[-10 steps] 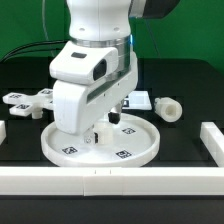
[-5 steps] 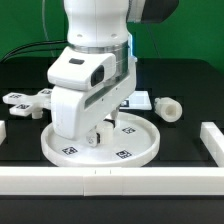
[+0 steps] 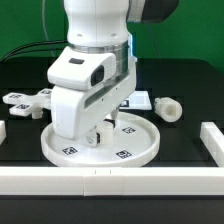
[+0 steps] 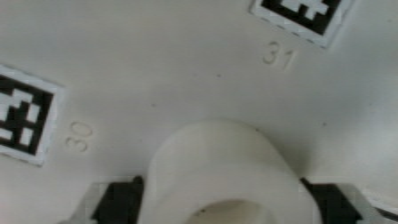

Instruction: Assemble round table

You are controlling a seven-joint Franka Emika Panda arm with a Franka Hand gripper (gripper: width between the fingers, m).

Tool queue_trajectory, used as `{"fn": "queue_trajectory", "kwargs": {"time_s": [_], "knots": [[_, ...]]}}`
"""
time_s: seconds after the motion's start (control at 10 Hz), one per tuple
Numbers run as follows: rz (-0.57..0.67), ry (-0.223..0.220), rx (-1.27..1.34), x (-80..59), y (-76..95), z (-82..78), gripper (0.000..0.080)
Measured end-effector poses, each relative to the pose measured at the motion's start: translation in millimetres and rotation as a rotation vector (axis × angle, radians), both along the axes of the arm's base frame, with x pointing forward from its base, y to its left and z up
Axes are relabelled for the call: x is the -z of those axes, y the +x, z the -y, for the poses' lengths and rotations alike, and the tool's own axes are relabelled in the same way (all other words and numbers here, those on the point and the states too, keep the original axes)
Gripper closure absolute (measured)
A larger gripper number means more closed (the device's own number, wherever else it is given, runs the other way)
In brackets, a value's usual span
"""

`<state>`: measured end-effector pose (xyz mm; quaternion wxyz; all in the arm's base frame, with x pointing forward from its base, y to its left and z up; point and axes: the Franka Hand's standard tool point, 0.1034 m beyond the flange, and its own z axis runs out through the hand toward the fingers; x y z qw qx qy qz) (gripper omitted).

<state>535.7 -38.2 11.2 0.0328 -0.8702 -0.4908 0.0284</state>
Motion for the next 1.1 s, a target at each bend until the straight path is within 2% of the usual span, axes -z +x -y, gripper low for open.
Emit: {"fn": "queue_trajectory", "kwargs": {"time_s": [0.2,0.4,0.7,1.1], "knots": [[0.001,-0.002,-0.008,-0.3,1.4,-2.5,0.0389],[0.014,0.002,-0.060,0.1,16.8,-26.5,0.0387],[0.030,0.015,-0.094,0.2,29.6,-57.1,0.0387],[0.025,0.023,-0.105,-0.7,30.0,-73.9,0.0387]]}}
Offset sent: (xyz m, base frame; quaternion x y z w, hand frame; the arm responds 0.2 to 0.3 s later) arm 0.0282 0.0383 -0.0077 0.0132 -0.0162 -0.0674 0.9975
